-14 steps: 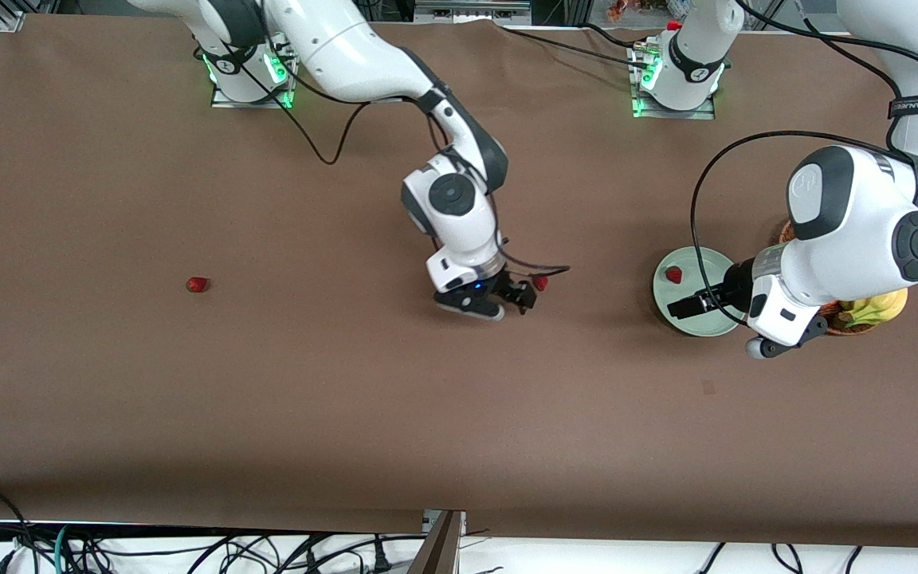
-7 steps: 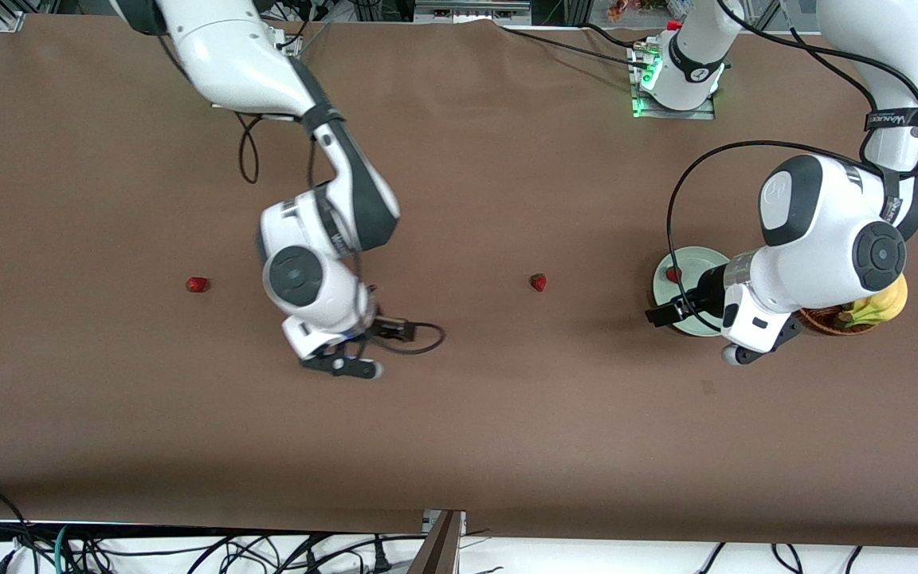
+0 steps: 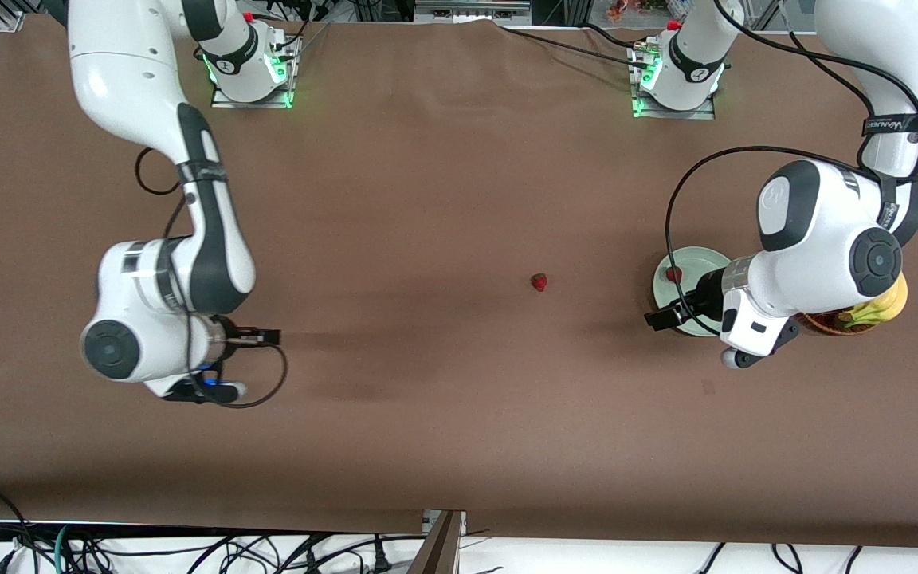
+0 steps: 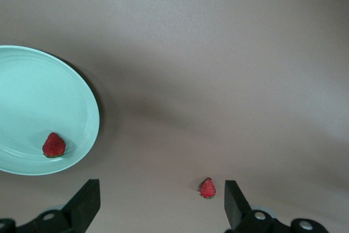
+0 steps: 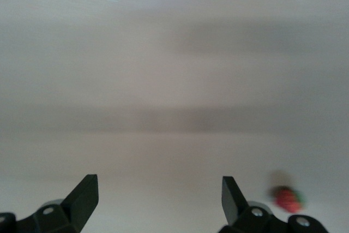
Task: Collect all strawberries into plate
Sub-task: 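Move the right gripper back and grasp the last strawberry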
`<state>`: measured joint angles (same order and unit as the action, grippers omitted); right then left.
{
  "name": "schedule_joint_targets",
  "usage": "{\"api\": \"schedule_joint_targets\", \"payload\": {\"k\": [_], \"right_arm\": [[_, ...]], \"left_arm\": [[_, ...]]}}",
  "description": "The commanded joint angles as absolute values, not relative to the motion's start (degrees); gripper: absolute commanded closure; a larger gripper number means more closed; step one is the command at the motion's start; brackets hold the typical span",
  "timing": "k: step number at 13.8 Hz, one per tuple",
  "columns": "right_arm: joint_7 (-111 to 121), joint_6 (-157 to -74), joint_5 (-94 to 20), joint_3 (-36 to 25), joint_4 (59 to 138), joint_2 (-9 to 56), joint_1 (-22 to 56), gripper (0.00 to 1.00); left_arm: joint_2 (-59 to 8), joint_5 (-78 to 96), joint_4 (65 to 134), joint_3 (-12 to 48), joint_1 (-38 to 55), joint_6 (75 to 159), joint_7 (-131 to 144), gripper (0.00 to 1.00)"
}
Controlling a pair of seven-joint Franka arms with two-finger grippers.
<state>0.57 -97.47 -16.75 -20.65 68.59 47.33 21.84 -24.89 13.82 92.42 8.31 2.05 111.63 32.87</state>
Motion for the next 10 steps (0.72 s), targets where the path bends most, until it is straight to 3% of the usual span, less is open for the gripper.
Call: {"api": "schedule_joint_targets", "payload": {"k": [1,5,10], "right_arm": [[7.8,-97.38,-15.91,-24.33,73.64,45.79,22.68,0.0],[10.11,-97.9,-15.91,-26.28,80.4,44.13,22.68,0.0],[16.5,-104.32,-15.47,-27.86,92.18,40.69,22.76,0.0]], "left_arm": [[-26.45,13.8,88.68,8.09,2.46,110.83,33.92,0.0],[-26.54,13.8,88.59,8.09,2.46,110.83,34.01,0.0],[-26.8,13.8,88.68,8.09,2.46,110.83,34.01,0.0]]}}
